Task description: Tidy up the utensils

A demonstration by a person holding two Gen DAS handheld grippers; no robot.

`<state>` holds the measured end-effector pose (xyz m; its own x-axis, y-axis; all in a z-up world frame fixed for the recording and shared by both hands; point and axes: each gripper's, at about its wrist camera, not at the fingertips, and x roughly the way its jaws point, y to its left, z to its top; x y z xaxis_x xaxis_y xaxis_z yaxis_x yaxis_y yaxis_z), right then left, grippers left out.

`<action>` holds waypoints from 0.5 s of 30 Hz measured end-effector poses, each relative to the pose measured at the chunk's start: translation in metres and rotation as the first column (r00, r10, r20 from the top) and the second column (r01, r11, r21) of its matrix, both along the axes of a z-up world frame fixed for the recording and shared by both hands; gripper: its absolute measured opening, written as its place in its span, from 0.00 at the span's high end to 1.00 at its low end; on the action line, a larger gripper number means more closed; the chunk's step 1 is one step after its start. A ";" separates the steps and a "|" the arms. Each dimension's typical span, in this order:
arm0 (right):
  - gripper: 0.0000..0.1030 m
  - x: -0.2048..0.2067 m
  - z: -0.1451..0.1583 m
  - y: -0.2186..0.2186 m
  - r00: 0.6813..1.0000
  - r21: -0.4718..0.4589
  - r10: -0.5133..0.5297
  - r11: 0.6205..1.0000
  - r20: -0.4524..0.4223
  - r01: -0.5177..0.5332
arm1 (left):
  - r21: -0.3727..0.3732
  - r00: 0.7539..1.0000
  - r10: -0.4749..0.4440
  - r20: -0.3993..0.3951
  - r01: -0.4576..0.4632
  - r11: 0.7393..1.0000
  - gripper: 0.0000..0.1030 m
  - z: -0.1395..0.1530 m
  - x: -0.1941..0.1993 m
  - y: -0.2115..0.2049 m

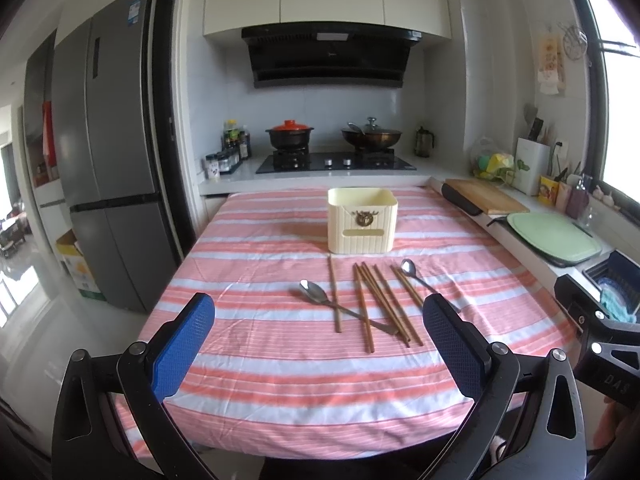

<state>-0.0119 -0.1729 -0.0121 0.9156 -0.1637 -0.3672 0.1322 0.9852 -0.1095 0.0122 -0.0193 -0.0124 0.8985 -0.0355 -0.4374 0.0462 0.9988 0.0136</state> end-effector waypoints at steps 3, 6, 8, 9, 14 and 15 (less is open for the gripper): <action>0.00 0.001 0.000 0.000 1.000 -0.002 -0.004 1.000 0.000 0.004 | -0.001 1.000 -0.001 -0.002 0.001 1.000 0.00 0.001 0.001 0.001; 0.00 0.000 0.001 -0.002 1.000 -0.001 -0.006 1.000 0.001 0.006 | 0.000 1.000 -0.001 -0.002 0.001 1.000 0.00 0.001 0.001 0.001; 0.00 0.000 0.001 -0.002 1.000 -0.001 -0.007 1.000 0.001 0.007 | 0.000 1.000 -0.001 -0.004 0.001 1.000 0.00 0.001 0.001 0.001; 0.00 0.000 0.001 -0.003 1.000 -0.002 -0.007 1.000 0.001 0.007 | -0.001 1.000 -0.001 -0.004 0.001 1.000 0.00 0.001 0.001 0.001; 0.00 0.002 0.001 -0.004 1.000 -0.002 -0.011 1.000 -0.003 0.011 | -0.001 1.000 -0.002 -0.006 0.002 1.000 0.00 0.001 0.002 0.001; 0.00 0.002 0.001 -0.004 1.000 -0.002 -0.011 1.000 -0.004 0.011 | 0.000 1.000 -0.002 -0.007 0.002 1.000 0.00 0.002 0.003 0.002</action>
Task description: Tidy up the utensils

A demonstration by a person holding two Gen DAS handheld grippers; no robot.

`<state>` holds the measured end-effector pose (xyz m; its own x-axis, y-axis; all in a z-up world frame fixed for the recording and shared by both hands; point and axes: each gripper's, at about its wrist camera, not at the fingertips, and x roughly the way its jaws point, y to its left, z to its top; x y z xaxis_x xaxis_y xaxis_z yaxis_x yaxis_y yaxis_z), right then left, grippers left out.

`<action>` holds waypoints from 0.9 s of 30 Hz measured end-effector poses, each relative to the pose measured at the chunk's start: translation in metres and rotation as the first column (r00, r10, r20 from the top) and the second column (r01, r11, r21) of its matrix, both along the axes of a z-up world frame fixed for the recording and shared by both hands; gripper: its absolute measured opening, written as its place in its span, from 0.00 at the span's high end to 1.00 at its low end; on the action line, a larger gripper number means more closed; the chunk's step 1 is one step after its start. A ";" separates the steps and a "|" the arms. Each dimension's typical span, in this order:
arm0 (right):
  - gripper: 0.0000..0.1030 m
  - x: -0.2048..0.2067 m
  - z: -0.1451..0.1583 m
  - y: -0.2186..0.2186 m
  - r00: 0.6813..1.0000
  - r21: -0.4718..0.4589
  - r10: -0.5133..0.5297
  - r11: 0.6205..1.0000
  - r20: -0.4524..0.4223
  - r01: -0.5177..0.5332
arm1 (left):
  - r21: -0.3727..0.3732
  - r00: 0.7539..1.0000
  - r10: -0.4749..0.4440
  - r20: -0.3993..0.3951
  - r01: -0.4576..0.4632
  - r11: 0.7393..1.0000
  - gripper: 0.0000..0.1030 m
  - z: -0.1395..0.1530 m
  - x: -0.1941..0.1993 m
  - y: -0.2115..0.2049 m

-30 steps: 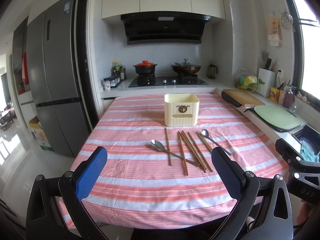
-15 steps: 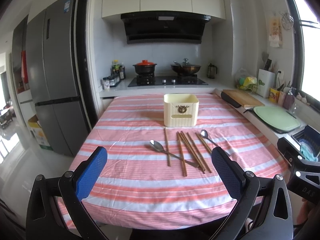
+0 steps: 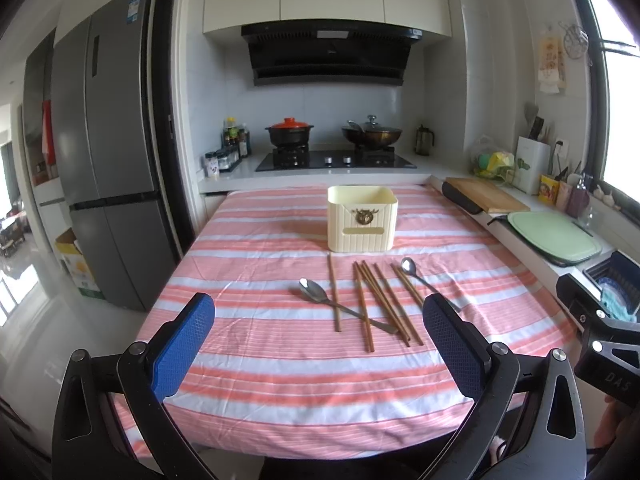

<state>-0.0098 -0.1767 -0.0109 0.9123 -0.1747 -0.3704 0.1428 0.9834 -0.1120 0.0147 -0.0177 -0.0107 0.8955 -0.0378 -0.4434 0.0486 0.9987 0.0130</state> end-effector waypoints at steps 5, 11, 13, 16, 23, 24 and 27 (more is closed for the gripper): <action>0.00 0.001 0.000 -0.001 1.000 -0.006 -0.010 1.000 -0.001 0.010 | 0.001 1.000 0.000 -0.002 0.000 1.000 0.00 -0.001 0.001 0.000; 0.00 0.001 -0.001 0.000 1.000 -0.008 -0.013 1.000 -0.001 0.013 | 0.001 1.000 0.000 -0.002 0.000 1.000 0.00 -0.001 0.001 -0.001; 0.00 0.001 -0.001 0.000 1.000 -0.009 -0.014 1.000 -0.001 0.014 | 0.001 1.000 -0.001 -0.005 0.001 1.000 0.00 -0.001 0.001 -0.001; 0.00 0.001 -0.002 0.000 1.000 -0.006 -0.015 1.000 -0.003 0.015 | 0.001 1.000 -0.002 -0.006 0.002 1.000 0.00 -0.004 0.002 -0.001; 0.00 0.002 -0.003 0.000 1.000 -0.005 -0.016 1.000 -0.005 0.016 | 0.007 1.000 -0.002 -0.008 0.002 1.000 0.00 -0.006 0.002 -0.002; 0.00 0.003 -0.004 0.000 1.000 -0.003 -0.016 1.000 -0.007 0.016 | 0.009 1.000 -0.002 -0.009 0.002 1.000 0.00 -0.006 0.003 -0.002; 0.00 0.003 -0.005 0.000 1.000 -0.002 -0.017 1.000 -0.009 0.017 | 0.012 1.000 0.000 -0.010 0.000 1.000 0.00 -0.006 0.005 -0.002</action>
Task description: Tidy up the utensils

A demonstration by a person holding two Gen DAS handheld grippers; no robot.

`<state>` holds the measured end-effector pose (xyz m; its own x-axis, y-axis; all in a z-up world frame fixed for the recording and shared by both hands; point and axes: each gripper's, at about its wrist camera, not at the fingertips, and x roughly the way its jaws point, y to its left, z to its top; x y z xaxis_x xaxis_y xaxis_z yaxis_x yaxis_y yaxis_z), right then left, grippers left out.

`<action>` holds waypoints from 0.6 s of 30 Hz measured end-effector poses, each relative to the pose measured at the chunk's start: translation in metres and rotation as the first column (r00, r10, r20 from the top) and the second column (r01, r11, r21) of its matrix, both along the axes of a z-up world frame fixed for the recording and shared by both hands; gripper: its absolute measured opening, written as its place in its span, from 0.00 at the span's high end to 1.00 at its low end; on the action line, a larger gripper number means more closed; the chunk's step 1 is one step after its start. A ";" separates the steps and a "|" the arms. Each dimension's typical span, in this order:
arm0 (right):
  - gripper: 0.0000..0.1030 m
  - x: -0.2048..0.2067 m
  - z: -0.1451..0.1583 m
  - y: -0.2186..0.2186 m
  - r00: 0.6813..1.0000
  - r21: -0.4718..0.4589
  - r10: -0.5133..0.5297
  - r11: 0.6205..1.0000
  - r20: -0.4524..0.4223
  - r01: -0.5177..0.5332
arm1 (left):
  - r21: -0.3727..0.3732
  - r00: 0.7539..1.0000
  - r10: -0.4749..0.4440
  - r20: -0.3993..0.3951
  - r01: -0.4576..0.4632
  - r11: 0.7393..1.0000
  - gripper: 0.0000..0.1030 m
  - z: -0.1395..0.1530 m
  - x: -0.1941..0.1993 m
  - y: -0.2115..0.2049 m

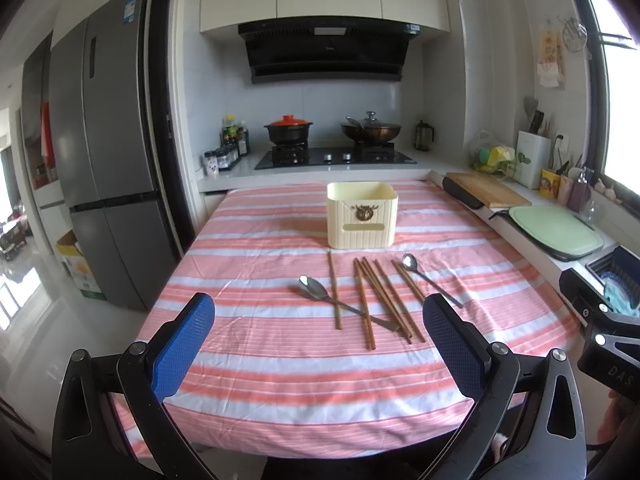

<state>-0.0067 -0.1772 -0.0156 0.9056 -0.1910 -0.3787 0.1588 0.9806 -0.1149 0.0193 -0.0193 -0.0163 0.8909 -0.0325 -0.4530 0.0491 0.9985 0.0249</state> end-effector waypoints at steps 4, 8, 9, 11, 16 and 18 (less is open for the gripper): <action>0.00 0.001 -0.001 0.001 1.000 -0.002 0.015 1.000 -0.001 -0.015 | 0.000 1.000 0.001 -0.006 -0.001 1.000 0.00 0.001 0.002 0.001; 0.00 0.003 -0.002 0.002 1.000 -0.003 0.021 1.000 -0.005 -0.021 | 0.000 1.000 0.003 -0.009 -0.003 1.000 0.00 0.002 0.003 0.002; 0.00 0.003 -0.002 0.002 1.000 -0.003 0.021 1.000 -0.005 -0.021 | 0.000 1.000 0.003 -0.009 -0.004 1.000 0.00 0.002 0.003 0.003; 0.00 0.003 -0.002 0.002 1.000 -0.003 0.021 1.000 -0.006 -0.021 | 0.002 1.000 0.003 -0.009 -0.003 1.000 0.00 0.002 0.004 0.002; 0.00 0.004 -0.005 0.004 1.000 -0.003 0.018 1.000 -0.009 -0.018 | 0.002 1.000 0.003 -0.008 -0.003 1.000 0.00 0.002 0.004 0.003; 0.00 0.004 -0.004 0.002 1.000 -0.002 0.020 1.000 -0.008 -0.020 | 0.002 1.000 0.003 -0.008 -0.003 1.000 0.00 0.003 0.004 0.003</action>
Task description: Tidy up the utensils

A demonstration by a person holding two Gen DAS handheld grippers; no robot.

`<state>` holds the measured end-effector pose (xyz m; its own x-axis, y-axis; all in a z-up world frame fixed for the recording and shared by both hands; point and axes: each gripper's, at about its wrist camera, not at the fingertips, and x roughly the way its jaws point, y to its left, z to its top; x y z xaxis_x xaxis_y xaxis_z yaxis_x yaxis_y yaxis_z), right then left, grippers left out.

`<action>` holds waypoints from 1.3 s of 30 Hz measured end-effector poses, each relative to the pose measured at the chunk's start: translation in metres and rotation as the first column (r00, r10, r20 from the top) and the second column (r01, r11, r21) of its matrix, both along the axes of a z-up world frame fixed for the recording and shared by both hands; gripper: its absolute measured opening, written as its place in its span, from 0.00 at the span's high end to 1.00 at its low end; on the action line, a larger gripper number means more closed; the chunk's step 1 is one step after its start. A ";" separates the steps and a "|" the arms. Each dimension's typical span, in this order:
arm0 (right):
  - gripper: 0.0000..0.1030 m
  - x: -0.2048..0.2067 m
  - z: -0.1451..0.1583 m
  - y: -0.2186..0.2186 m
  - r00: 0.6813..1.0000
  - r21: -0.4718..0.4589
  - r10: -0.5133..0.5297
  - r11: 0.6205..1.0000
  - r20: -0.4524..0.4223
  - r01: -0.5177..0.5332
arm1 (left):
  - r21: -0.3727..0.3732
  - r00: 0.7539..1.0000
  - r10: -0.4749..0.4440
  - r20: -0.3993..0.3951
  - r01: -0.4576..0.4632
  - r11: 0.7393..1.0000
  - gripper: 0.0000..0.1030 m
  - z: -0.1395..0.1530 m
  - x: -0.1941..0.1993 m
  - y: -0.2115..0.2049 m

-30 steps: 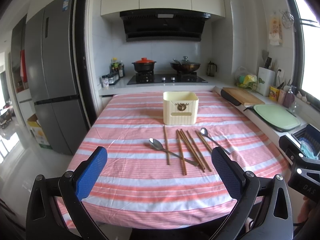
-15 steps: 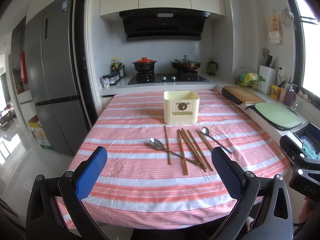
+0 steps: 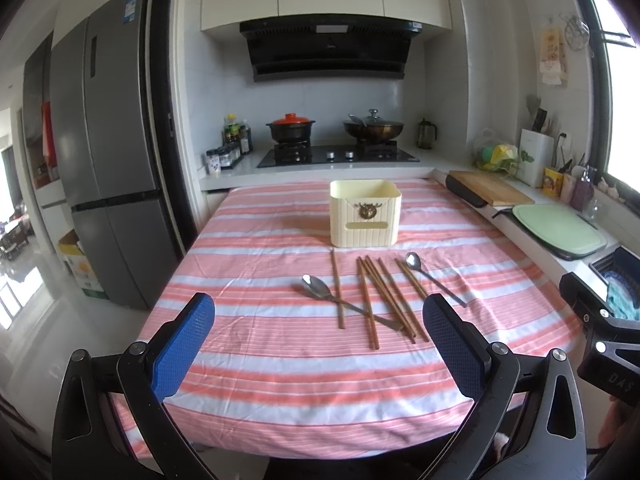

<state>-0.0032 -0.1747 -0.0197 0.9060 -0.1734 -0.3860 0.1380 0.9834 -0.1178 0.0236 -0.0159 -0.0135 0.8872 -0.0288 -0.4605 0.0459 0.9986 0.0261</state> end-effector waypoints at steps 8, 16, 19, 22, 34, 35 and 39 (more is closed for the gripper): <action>0.00 0.001 0.001 0.000 1.000 -0.001 -0.003 1.000 0.000 0.003 | 0.003 1.000 0.002 0.002 -0.002 1.000 0.00 0.001 0.002 0.003; 0.00 0.001 0.001 0.000 1.000 -0.002 -0.005 1.000 -0.001 0.005 | 0.003 1.000 0.002 0.002 -0.002 1.000 0.00 0.000 0.001 0.002; 0.00 0.001 0.001 -0.001 1.000 -0.004 -0.006 1.000 -0.001 0.006 | 0.003 1.000 0.001 0.001 -0.001 1.000 0.00 0.000 0.001 0.002; 0.00 0.001 0.001 -0.002 1.000 -0.005 -0.006 1.000 -0.002 0.006 | 0.004 1.000 0.002 -0.001 -0.002 1.000 0.00 0.000 0.002 0.003; 0.00 0.003 0.002 -0.009 1.000 -0.007 -0.019 1.000 -0.011 0.019 | 0.007 1.000 -0.002 -0.019 0.002 1.000 0.00 -0.002 0.007 0.004; 0.00 0.003 0.001 -0.010 1.000 -0.006 -0.023 1.000 -0.013 0.023 | 0.008 1.000 -0.003 -0.021 0.003 1.000 0.00 -0.002 0.007 0.005; 0.00 0.006 -0.001 -0.010 0.999 -0.006 -0.033 0.999 -0.021 0.033 | 0.006 1.000 -0.003 -0.028 0.004 1.000 0.00 -0.003 0.008 0.002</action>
